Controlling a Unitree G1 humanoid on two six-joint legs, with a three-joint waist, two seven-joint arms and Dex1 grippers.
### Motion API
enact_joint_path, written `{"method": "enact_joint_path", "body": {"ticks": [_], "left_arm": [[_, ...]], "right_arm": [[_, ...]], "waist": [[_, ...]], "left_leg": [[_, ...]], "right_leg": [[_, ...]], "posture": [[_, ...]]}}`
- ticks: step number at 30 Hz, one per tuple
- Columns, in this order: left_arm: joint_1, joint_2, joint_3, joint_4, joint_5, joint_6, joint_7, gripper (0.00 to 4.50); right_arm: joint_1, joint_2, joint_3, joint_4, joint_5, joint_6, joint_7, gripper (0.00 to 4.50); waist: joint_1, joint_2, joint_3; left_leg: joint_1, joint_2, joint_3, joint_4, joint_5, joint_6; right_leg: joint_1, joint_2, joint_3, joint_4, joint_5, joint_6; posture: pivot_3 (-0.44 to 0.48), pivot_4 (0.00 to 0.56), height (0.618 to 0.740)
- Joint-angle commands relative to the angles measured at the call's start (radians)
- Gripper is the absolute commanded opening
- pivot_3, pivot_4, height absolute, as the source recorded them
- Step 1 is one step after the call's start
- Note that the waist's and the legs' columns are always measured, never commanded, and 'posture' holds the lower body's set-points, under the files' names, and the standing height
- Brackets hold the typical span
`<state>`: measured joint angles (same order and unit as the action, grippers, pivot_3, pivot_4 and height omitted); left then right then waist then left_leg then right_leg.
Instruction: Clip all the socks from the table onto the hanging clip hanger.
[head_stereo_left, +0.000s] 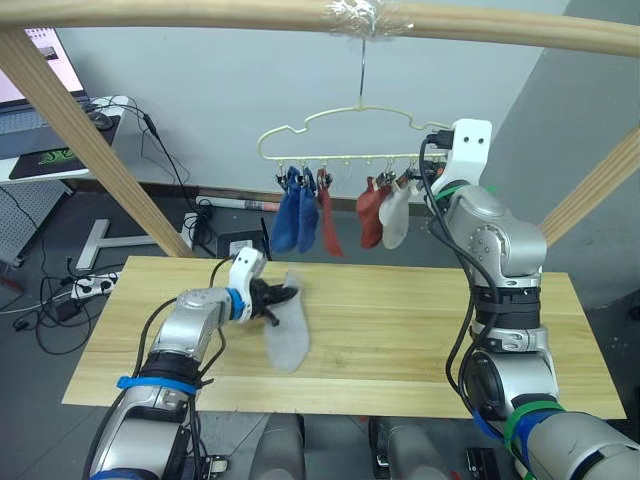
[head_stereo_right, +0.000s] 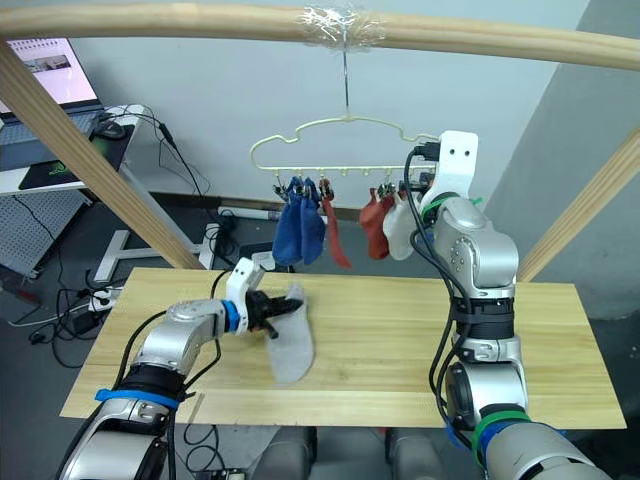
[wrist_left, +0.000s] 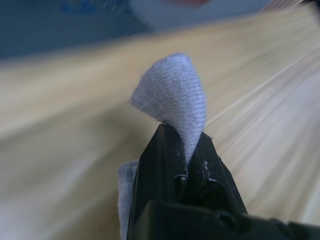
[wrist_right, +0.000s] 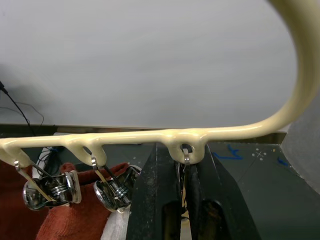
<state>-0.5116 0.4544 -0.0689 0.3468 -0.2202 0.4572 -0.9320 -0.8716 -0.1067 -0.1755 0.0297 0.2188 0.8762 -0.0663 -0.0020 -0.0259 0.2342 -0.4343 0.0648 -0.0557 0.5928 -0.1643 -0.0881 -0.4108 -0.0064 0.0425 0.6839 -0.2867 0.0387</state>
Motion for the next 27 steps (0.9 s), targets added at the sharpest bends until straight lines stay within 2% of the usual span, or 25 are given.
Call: {"method": "enact_joint_path", "body": {"ticks": [1, 6, 11, 21, 27], "left_arm": [[-0.046, -0.023, -0.004, -0.139, -0.071, 0.089, -0.029, 0.05], [-0.133, -0.077, -0.039, -0.167, -0.087, 0.121, -0.033, 0.05], [-0.208, -0.144, -0.081, -0.1, -0.061, 0.07, -0.021, 0.05], [-0.39, -0.345, -0.144, 0.263, 0.072, -0.173, 0.063, 0.05], [-0.506, -0.427, -0.111, 0.521, 0.117, -0.311, 0.129, 0.05]], "right_arm": [[-0.011, 0.001, 0.007, -0.071, 0.012, 0.006, 0.011, 0.0], [-0.016, 0.008, 0.005, -0.088, 0.015, 0.03, 0.009, 0.0], [-0.032, 0.027, -0.01, -0.103, 0.028, 0.055, 0.001, 0.0], [-0.068, 0.039, -0.036, -0.092, 0.031, 0.075, -0.003, 0.0], [-0.082, 0.039, -0.043, -0.103, 0.03, 0.091, -0.005, 0.0]], "waist": [[0.0, 0.0, 0.0], [-0.001, 0.0, 0.0], [-0.002, 0.0, 0.0], [-0.003, 0.0, 0.0], [-0.005, 0.0, 0.0]], "left_leg": [[0.0, 0.0, 0.0, 0.0, 0.0, 0.0], [0.0, 0.0, 0.0, 0.0, 0.0, 0.0], [0.0, 0.0, 0.001, 0.0, 0.0, 0.0], [0.0, 0.0, 0.001, 0.0, 0.0, 0.0], [-0.001, 0.0, 0.001, 0.0, 0.0, 0.0]], "right_leg": [[0.0, 0.0, 0.0, 0.0, 0.0, 0.0], [0.0, 0.0, 0.0, -0.001, 0.0, 0.0], [0.0, 0.0, 0.0, -0.001, 0.0, 0.0], [0.0, 0.0, 0.001, -0.002, 0.0, 0.0], [-0.001, 0.0, 0.001, -0.002, 0.0, 0.0]], "posture": [[0.101, 0.213, 0.74], [0.088, 0.215, 0.74], [0.084, 0.213, 0.74], [0.083, 0.202, 0.74], [0.068, 0.202, 0.74]]}}
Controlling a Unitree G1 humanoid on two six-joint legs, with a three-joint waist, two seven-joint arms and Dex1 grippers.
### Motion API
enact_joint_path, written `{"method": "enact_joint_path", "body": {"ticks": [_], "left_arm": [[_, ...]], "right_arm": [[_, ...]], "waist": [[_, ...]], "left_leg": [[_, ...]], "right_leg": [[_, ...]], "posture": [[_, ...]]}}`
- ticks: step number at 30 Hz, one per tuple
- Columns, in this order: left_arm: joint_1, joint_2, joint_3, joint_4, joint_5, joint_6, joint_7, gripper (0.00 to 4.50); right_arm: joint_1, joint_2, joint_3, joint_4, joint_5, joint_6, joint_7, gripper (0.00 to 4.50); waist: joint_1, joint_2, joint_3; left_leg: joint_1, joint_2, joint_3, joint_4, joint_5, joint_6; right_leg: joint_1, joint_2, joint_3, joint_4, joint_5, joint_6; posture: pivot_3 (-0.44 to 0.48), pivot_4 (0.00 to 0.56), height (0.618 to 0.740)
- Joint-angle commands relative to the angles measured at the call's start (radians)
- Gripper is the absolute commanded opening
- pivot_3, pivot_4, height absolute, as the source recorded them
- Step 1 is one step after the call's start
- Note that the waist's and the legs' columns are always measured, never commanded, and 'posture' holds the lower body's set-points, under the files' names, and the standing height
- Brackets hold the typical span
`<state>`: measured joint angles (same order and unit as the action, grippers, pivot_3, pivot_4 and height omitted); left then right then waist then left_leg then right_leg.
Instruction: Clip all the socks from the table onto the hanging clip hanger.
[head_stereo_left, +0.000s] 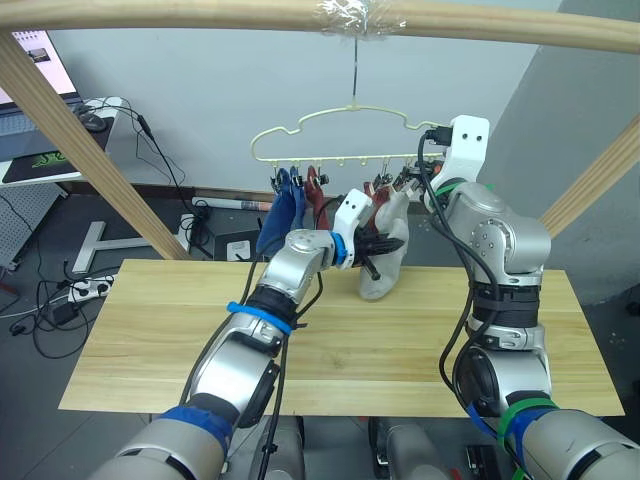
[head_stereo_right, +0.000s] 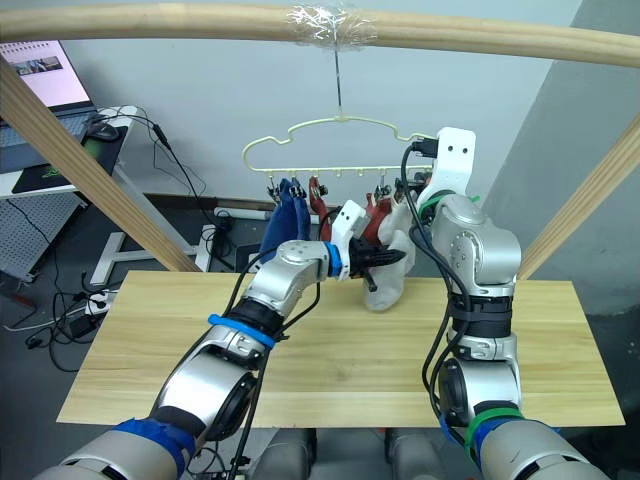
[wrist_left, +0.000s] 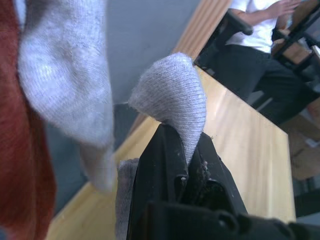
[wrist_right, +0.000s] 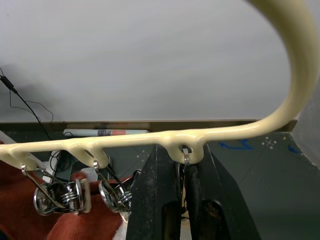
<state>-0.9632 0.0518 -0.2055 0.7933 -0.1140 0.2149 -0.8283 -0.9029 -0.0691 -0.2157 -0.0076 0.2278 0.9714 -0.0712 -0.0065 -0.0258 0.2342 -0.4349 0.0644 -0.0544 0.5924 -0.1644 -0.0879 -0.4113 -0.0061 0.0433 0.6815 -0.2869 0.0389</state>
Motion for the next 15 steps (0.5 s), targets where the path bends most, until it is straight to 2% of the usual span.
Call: {"method": "enact_joint_path", "body": {"ticks": [1, 7, 15], "left_arm": [[-0.074, -0.033, 0.031, 0.114, 0.016, -0.091, 0.033, 0.05], [-0.157, -0.06, 0.068, 0.26, 0.033, -0.171, 0.058, 0.05], [-0.216, -0.086, 0.111, 0.331, 0.045, -0.207, 0.073, 0.05]], "right_arm": [[-0.052, 0.001, -0.004, -0.07, 0.021, -0.001, -0.001, 0.0], [-0.048, 0.006, -0.004, -0.081, 0.021, 0.009, -0.005, 0.0], [-0.039, 0.015, -0.001, -0.096, 0.023, 0.021, -0.007, 0.0]], "waist": [[-0.001, 0.0, 0.0], [-0.003, 0.0, 0.0], [-0.003, 0.0, 0.0]], "left_leg": [[0.0, 0.0, 0.0, 0.0, 0.0, 0.0], [-0.001, 0.0, 0.0, 0.0, 0.0, 0.0], [-0.001, 0.0, 0.0, 0.0, 0.0, 0.0]], "right_leg": [[0.0, 0.0, 0.0, 0.0, 0.0, 0.0], [-0.001, 0.0, 0.0, 0.0, 0.0, 0.0], [-0.001, 0.0, 0.0, 0.0, 0.0, 0.0]], "posture": [[0.068, 0.202, 0.74], [0.059, 0.2, 0.74], [0.057, 0.199, 0.74]]}}
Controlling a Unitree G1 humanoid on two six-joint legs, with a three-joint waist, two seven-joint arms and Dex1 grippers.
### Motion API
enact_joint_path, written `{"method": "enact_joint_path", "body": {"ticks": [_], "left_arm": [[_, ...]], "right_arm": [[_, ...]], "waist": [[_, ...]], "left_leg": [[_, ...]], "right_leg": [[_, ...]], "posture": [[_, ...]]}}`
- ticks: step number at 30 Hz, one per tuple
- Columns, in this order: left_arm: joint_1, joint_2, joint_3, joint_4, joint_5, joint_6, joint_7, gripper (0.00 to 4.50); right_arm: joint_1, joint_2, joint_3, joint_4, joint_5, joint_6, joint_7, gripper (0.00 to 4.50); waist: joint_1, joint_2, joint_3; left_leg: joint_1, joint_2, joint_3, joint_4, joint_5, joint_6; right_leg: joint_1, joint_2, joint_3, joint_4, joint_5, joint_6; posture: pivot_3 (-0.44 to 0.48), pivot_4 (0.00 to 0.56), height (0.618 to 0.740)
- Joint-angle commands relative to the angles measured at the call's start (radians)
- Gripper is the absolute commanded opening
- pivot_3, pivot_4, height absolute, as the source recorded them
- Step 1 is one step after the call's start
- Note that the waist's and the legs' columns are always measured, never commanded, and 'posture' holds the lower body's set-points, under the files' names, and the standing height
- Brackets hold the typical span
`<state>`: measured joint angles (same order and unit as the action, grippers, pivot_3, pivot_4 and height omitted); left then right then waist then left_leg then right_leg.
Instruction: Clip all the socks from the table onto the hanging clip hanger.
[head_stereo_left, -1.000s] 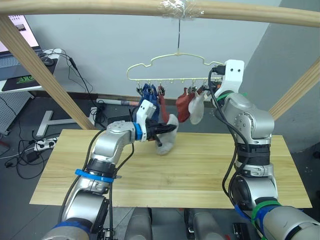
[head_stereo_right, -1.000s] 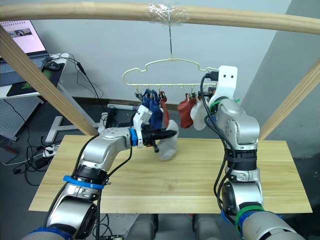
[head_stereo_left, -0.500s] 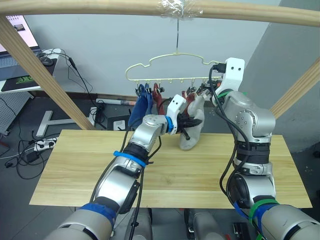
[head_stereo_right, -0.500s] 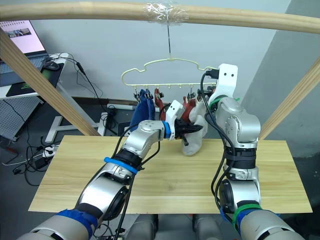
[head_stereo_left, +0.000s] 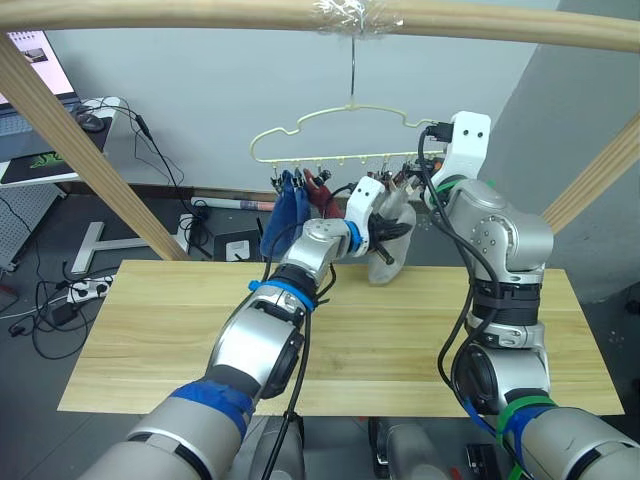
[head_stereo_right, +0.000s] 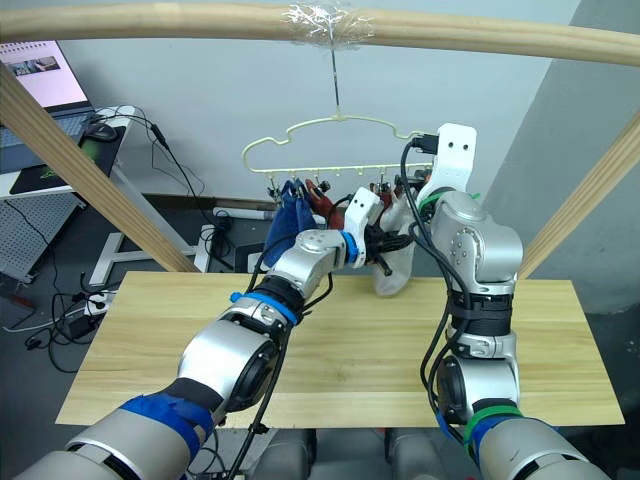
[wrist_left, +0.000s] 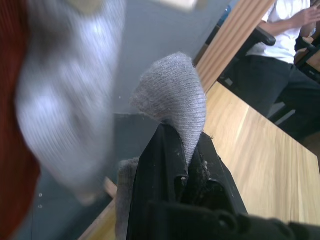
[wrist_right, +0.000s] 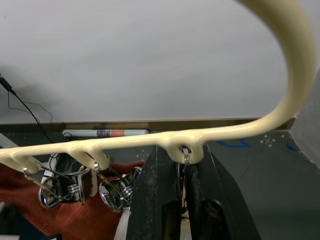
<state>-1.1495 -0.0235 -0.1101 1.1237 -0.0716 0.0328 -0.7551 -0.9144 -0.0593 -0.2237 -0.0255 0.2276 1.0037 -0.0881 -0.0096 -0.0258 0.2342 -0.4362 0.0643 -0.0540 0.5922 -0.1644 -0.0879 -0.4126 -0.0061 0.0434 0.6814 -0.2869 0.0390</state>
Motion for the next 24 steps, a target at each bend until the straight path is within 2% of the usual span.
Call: {"method": "enact_joint_path", "body": {"ticks": [1, 24], "left_arm": [[-0.033, -0.012, 0.019, 0.004, 0.004, -0.029, 0.0, 0.05], [-0.105, -0.021, 0.074, 0.041, 0.006, -0.054, 0.028, 0.05]], "right_arm": [[-0.026, 0.007, 0.008, -0.081, 0.023, -0.009, 0.009, 0.0], [-0.007, 0.022, 0.019, -0.101, 0.02, 0.008, 0.016, 0.0]], "waist": [[0.0, 0.0, 0.0], [-0.021, 0.0, 0.0]], "left_leg": [[0.0, 0.0, 0.0, 0.0, 0.0, 0.0], [0.0, 0.0, 0.0, 0.0, 0.0, 0.0]], "right_leg": [[0.0, 0.0, 0.0, 0.0, 0.0, 0.0], [0.0, 0.0, 0.0, 0.001, 0.0, 0.0]], "posture": [[0.054, 0.196, 0.74], [0.052, 0.19, 0.74]]}}
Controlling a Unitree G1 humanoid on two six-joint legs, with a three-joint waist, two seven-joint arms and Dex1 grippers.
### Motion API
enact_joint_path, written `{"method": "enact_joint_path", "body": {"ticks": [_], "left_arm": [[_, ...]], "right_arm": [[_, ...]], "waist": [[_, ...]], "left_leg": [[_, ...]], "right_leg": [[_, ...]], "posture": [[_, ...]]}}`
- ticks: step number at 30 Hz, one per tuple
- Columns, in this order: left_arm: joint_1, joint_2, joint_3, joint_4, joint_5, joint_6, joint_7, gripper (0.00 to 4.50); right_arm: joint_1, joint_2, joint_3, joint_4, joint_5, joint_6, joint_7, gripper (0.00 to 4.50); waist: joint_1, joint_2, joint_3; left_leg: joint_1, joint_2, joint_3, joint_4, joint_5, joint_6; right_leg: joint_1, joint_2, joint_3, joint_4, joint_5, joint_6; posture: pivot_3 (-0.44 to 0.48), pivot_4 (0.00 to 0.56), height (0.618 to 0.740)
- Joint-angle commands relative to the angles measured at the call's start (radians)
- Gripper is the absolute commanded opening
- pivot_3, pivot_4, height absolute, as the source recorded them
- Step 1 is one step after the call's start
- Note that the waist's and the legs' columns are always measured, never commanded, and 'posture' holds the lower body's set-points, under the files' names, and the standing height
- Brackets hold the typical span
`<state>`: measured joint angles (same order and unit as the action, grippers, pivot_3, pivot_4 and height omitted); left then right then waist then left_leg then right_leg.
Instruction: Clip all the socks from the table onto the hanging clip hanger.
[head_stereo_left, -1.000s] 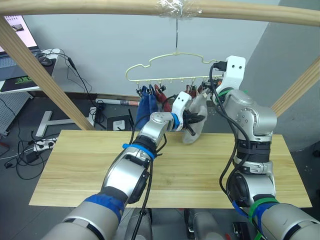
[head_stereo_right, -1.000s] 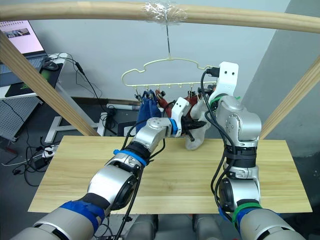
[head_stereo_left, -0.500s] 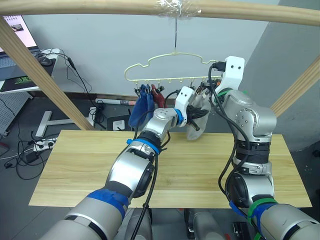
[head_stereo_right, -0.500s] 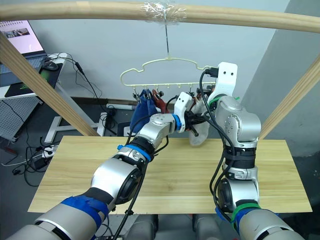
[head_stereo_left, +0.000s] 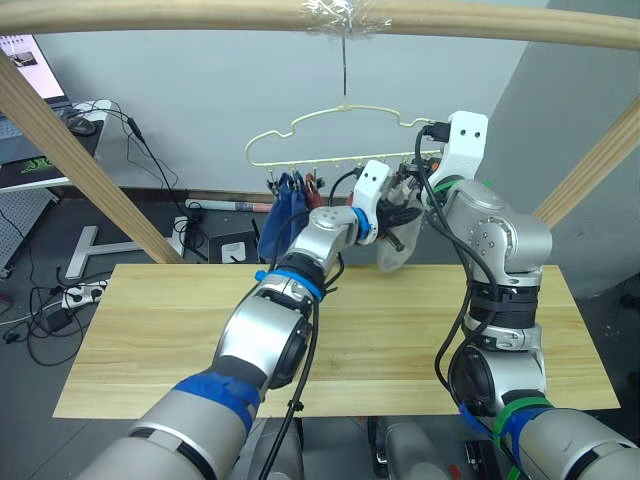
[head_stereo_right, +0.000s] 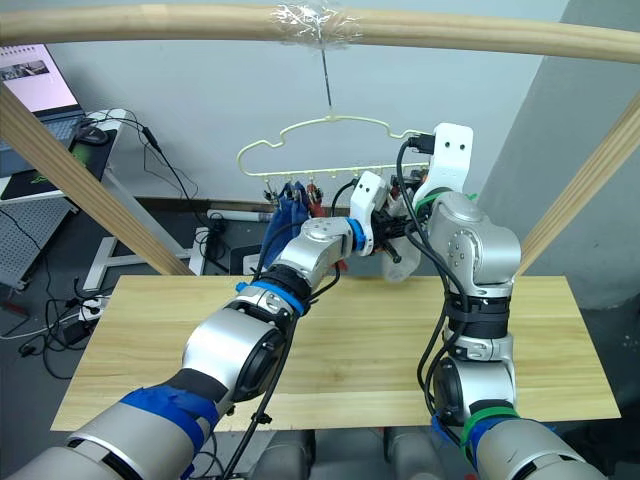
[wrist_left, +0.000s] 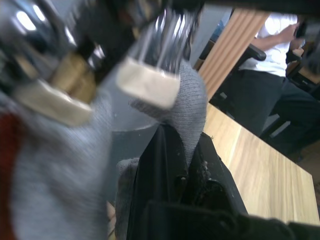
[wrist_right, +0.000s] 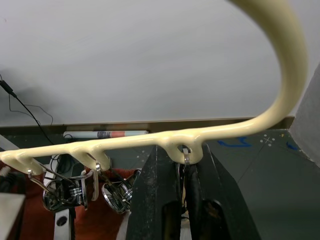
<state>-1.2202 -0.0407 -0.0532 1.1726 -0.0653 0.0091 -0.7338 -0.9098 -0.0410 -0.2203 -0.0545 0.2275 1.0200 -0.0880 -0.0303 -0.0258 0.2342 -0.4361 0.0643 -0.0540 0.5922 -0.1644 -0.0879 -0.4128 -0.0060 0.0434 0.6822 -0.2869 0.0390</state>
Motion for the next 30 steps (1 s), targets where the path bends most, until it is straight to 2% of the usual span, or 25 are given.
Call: {"method": "enact_joint_path", "body": {"ticks": [1, 7, 11, 15, 19, 23, 30], "left_arm": [[-0.037, -0.004, 0.02, -0.005, 0.0, -0.031, 0.009, 0.05], [-0.04, -0.006, 0.027, -0.002, 0.003, -0.035, 0.011, 0.05], [-0.039, -0.009, 0.041, -0.006, -0.008, -0.033, -0.004, 0.0], [-0.035, -0.01, 0.045, -0.011, -0.009, -0.04, -0.009, 0.0], [-0.027, -0.011, 0.047, -0.019, -0.01, -0.028, -0.04, 0.0], [-0.015, -0.011, 0.041, -0.025, -0.003, -0.018, -0.053, 1.04], [0.044, 0.011, 0.017, -0.11, 0.004, 0.013, -0.082, 3.22]], "right_arm": [[-0.011, 0.004, 0.017, -0.071, 0.02, -0.009, 0.016, 0.0], [-0.006, 0.004, 0.021, -0.073, 0.02, -0.007, 0.017, 0.0], [-0.002, 0.003, 0.024, -0.075, 0.017, -0.004, 0.016, 1.21], [0.002, 0.0, 0.029, -0.076, 0.011, 0.0, 0.014, 2.72], [0.009, 0.0, 0.029, -0.088, 0.012, 0.007, 0.015, 2.72], [0.021, 0.0, 0.027, -0.11, 0.016, 0.026, 0.016, 2.76], [0.085, -0.012, 0.029, -0.21, 0.032, 0.1, 0.039, 2.76]], "waist": [[0.0, 0.0, 0.0], [0.0, 0.0, 0.0], [0.0, 0.0, 0.0], [0.001, 0.0, 0.0], [0.001, 0.0, 0.0], [0.001, 0.0, 0.0], [0.001, 0.0, 0.0]], "left_leg": [[0.0, 0.0, 0.0, 0.0, 0.0, 0.0], [0.0, 0.0, 0.0, 0.0, 0.0, 0.0], [0.0, 0.0, 0.0, 0.0, 0.0, 0.0], [0.0, 0.0, 0.0, 0.0, 0.0, 0.0], [0.0, 0.0, 0.0, 0.0, 0.0, 0.0], [0.0, 0.0, 0.0, 0.0, 0.0, 0.0], [0.0, 0.0, 0.0, 0.0, 0.0, 0.0]], "right_leg": [[0.0, 0.0, 0.0, 0.0, 0.0, 0.0], [0.0, 0.0, 0.0, 0.0, 0.0, 0.0], [0.0, 0.0, 0.0, 0.0, 0.0, 0.0], [0.0, 0.0, 0.0, 0.0, 0.0, 0.0], [0.0, 0.0, 0.0, 0.001, 0.0, 0.0], [0.0, 0.0, 0.0, 0.001, 0.0, 0.0], [0.0, 0.0, 0.0, 0.001, 0.0, 0.0]], "posture": [[0.052, 0.19, 0.74], [0.055, 0.191, 0.74], [0.055, 0.191, 0.74], [0.055, 0.191, 0.74], [0.052, 0.193, 0.74], [0.049, 0.197, 0.74], [0.037, 0.201, 0.74]]}}
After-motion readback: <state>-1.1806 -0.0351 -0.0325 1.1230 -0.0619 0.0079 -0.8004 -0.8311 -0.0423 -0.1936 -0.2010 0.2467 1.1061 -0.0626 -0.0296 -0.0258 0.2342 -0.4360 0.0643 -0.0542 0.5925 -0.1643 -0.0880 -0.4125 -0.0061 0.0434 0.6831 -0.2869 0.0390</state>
